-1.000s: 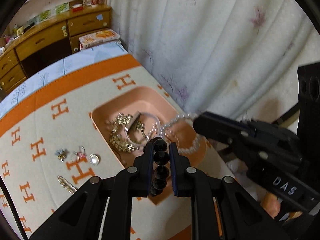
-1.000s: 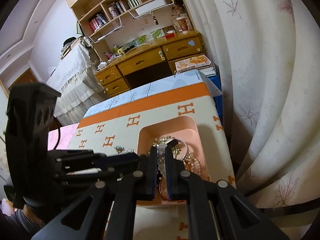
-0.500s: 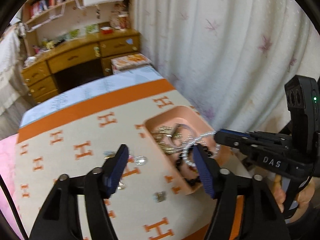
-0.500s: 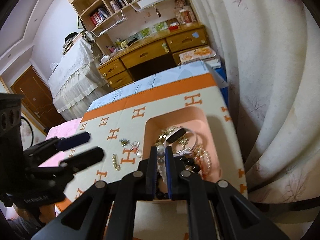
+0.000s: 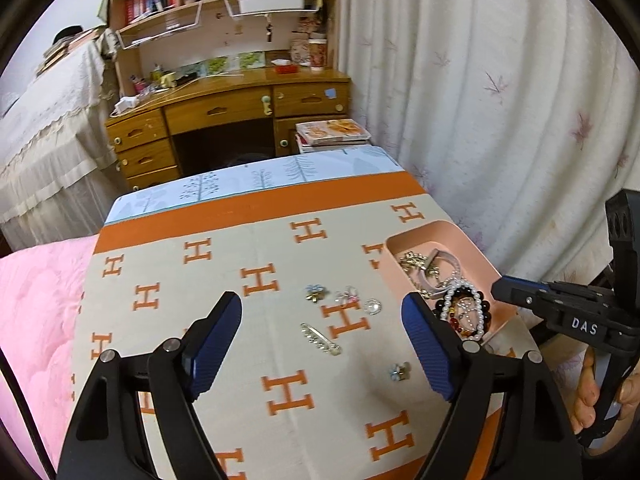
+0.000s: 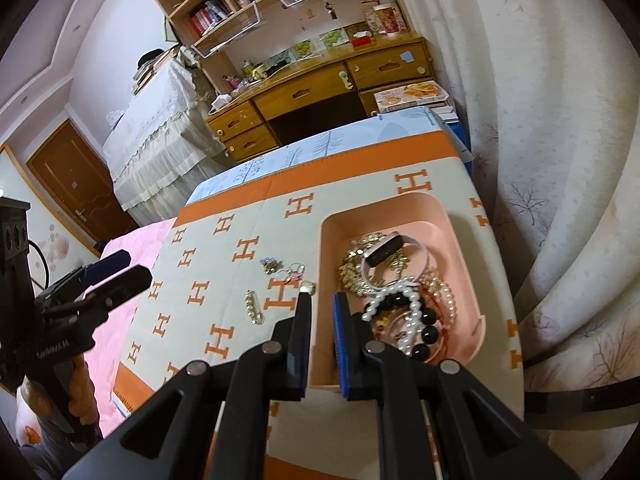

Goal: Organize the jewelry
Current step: 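Carry both bracelets into the pink tray and open both grippers, then lower the right gripper onto the small gold charm and close it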

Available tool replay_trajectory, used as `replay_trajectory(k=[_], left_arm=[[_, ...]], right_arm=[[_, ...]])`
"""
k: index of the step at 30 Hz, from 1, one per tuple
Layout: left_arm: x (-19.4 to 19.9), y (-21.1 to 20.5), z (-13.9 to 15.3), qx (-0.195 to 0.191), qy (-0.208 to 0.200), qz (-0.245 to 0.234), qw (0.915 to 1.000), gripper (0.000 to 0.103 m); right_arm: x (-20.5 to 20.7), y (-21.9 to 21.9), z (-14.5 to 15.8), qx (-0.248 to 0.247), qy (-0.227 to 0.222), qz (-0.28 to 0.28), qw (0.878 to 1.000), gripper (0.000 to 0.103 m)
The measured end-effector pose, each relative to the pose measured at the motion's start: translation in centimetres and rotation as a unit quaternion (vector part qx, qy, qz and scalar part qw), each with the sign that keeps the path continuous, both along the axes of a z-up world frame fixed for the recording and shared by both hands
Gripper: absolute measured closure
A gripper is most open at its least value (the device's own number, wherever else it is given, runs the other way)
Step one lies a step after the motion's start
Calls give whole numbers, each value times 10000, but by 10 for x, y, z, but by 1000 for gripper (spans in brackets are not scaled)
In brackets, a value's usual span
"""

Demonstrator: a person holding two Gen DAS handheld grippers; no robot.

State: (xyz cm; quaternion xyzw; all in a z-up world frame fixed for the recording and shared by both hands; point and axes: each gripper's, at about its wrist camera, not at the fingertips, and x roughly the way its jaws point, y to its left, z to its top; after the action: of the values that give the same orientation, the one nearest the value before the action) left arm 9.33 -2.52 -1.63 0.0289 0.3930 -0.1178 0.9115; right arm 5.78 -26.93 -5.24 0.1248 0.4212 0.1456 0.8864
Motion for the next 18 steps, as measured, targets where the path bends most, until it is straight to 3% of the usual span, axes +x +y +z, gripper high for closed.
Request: replay_trajectory(k=[15,18], left_arm=[[-6,33,-14,-161,131,273,9994,22],[-5,41,-25,-228,277,308,9989,22]], right_arm=[[-18,63,-21,-305,160,818,9961,91],[-23,77,-32,-531,157,937,9941,67]])
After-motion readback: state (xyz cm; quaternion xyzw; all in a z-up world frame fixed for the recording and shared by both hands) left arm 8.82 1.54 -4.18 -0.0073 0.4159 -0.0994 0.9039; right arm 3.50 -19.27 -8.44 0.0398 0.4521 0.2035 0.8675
